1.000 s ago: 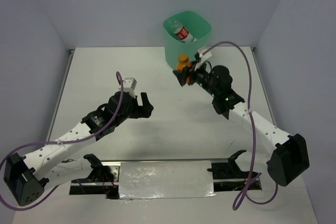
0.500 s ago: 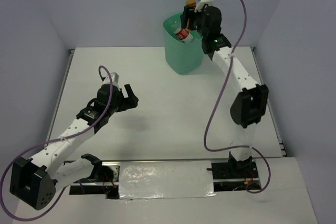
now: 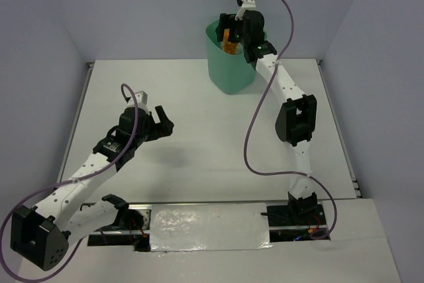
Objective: Put the plastic bottles in the bin
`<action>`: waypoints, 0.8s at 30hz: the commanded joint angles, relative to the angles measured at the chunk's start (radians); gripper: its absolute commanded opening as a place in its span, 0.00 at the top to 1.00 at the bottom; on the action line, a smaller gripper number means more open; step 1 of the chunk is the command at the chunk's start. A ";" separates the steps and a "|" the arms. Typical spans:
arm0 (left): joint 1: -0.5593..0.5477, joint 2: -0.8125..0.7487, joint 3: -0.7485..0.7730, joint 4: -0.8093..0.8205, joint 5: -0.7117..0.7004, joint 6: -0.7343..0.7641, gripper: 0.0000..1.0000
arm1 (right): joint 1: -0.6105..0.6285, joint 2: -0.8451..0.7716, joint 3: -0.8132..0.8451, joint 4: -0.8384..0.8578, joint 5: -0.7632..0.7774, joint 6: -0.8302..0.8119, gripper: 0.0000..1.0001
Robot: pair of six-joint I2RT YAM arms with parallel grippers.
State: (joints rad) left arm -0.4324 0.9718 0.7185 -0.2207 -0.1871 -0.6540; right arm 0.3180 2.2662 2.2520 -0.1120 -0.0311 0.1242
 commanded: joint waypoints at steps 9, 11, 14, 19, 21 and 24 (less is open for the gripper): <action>0.007 -0.076 0.045 -0.075 -0.026 -0.013 0.01 | -0.014 -0.658 -0.593 0.055 0.213 0.021 0.00; 0.007 -0.103 0.042 -0.092 -0.035 -0.021 0.01 | -0.028 -0.800 -0.693 0.057 0.250 0.043 0.00; 0.007 -0.143 0.038 -0.120 -0.055 -0.022 0.01 | -0.049 -0.954 -0.869 0.009 0.272 0.087 0.00; 0.007 -0.189 0.026 -0.155 -0.084 -0.027 0.01 | -0.065 -1.143 -1.178 -0.051 0.344 0.190 0.00; 0.007 -0.206 0.018 -0.152 -0.087 -0.033 0.01 | -0.065 -1.242 -1.326 -0.055 0.347 0.262 0.00; 0.007 -0.219 0.002 -0.140 -0.083 -0.030 0.01 | -0.065 -1.333 -1.494 0.001 0.304 0.308 0.00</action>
State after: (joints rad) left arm -0.4297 0.7708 0.7200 -0.3756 -0.2535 -0.6659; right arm 0.2527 1.0061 0.8673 -0.1261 0.2722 0.3374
